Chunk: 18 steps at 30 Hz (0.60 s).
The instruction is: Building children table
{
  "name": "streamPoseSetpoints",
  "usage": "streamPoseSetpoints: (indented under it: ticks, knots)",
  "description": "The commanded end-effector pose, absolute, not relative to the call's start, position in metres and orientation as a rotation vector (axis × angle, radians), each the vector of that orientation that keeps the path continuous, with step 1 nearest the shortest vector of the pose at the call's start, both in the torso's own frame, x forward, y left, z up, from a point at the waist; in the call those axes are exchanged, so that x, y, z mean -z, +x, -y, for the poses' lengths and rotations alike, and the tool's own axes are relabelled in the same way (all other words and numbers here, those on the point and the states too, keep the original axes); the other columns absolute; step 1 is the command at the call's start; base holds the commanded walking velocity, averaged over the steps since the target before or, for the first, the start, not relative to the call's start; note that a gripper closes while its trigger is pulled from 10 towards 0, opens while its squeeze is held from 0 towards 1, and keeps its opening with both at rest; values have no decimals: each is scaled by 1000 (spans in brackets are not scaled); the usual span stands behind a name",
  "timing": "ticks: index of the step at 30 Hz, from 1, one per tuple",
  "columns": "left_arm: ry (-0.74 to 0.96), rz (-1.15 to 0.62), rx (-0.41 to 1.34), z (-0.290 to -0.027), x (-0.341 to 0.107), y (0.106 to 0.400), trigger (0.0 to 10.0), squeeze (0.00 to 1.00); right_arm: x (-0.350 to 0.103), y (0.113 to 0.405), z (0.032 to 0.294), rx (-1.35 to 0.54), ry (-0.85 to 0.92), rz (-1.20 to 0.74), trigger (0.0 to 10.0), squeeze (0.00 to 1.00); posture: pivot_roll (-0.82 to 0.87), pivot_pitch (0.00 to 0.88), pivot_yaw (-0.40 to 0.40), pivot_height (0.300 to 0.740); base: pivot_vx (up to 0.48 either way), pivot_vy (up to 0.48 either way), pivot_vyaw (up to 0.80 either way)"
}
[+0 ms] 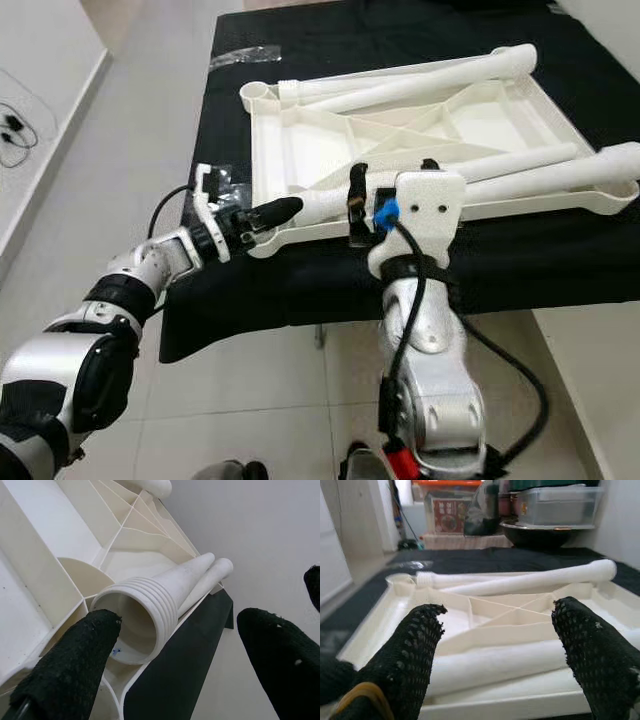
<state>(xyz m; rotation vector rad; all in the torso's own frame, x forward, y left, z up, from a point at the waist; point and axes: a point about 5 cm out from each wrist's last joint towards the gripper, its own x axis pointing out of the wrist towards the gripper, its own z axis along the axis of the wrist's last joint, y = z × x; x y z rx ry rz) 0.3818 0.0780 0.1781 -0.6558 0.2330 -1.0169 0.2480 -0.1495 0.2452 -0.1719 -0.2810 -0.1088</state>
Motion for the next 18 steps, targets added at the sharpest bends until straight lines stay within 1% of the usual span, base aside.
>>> streamPoseSetpoints:
  ticks: [1,3,8,18]
  knots:
    - [-651,-264,1037,-71,-174,380,10000,0,-247,242,149,105,-234,316,10000,0,-40,229,95,740,0,0,0]
    - [-655,-251,1049,-69,-178,380,10000,0,-241,238,158,107,-280,297,10000,0,-46,228,96,740,0,0,0]
    - [-662,-235,1065,-64,-184,381,10000,0,-237,236,163,101,-277,270,10000,0,-51,228,91,740,0,0,0]
    - [-686,-197,1098,-51,-196,382,10000,0,-235,236,152,73,-260,267,10000,0,-51,225,90,740,0,0,0]
